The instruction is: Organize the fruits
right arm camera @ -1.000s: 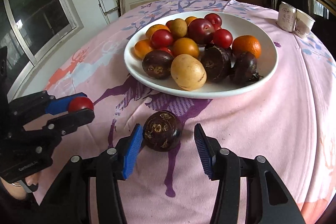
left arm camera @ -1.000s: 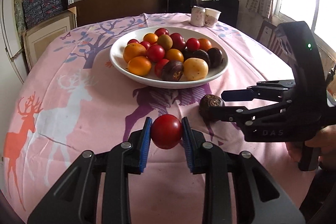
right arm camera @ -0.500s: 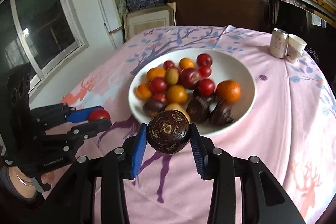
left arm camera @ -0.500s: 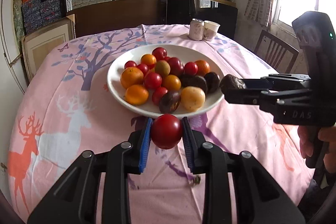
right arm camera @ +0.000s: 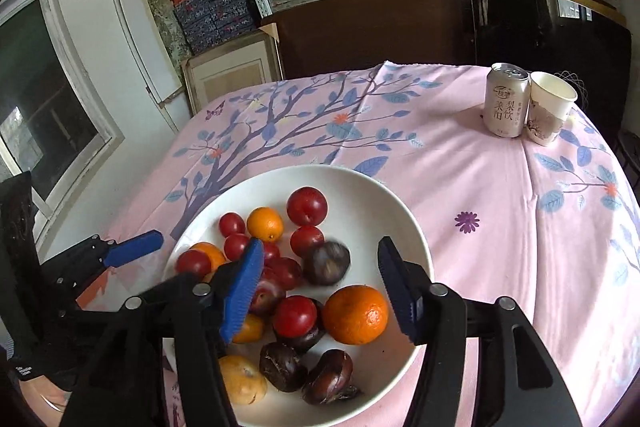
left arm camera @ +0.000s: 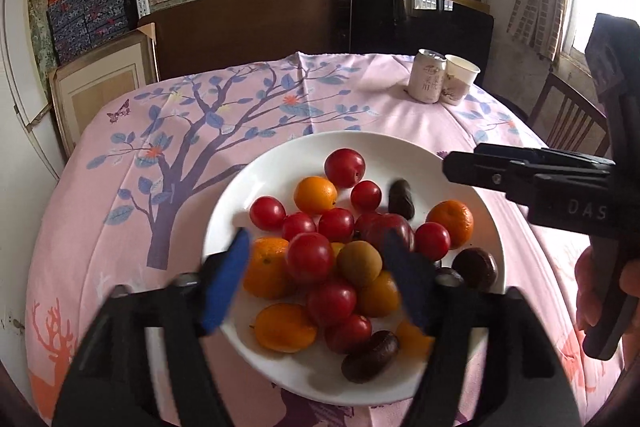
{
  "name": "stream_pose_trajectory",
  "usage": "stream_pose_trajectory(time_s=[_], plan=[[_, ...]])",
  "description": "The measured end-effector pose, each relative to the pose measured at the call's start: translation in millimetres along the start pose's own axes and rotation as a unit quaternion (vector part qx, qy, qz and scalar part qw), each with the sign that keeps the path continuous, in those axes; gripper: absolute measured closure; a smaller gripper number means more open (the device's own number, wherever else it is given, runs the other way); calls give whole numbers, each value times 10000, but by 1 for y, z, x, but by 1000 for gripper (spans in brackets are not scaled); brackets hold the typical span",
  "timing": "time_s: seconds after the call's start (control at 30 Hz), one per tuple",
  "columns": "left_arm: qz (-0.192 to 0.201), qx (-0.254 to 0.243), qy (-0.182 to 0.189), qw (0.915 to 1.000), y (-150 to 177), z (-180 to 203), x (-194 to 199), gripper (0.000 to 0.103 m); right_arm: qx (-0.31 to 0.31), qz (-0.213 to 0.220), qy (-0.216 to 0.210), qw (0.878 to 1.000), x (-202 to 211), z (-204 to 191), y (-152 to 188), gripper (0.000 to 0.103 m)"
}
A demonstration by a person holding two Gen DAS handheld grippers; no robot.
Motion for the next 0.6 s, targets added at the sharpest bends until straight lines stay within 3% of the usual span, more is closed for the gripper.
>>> stream_pose_trajectory(time_s=[0.1,0.17,0.23,0.3,0.37,0.5,0.6], plan=[[170,-49,-69,9998,14,2,21,10,-77,12,-119,9999,18,-2,18,41],[177,-46,-112,9998,31,5,39,6,-93,-3,-124,9999,38,-6,40,33],[197,87,-89,9997,51,7,58,5,-72,33,-87,9999,59,-10,64,13],[120,272,-39,9996,73,9,77,5,-66,145,-56,9999,82,-18,91,5],[86,538,51,9985,96,11,94,5,-38,271,-133,9995,103,-26,114,4],[24,889,76,9960,130,15,124,5,158,418,121,9989,137,-41,143,4],[108,767,-281,9966,146,24,154,5,270,426,300,9983,160,-48,156,4]])
Point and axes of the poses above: each gripper's, at about its wrist camera, not at the fingertips, and x roughly against the way its jaws point, z to its right, y to its underside, the point moved 2 cm from there along -x, roughly the way its jaws point, and after that the axes turned 1 degree about -y, right-handed, at the moved point
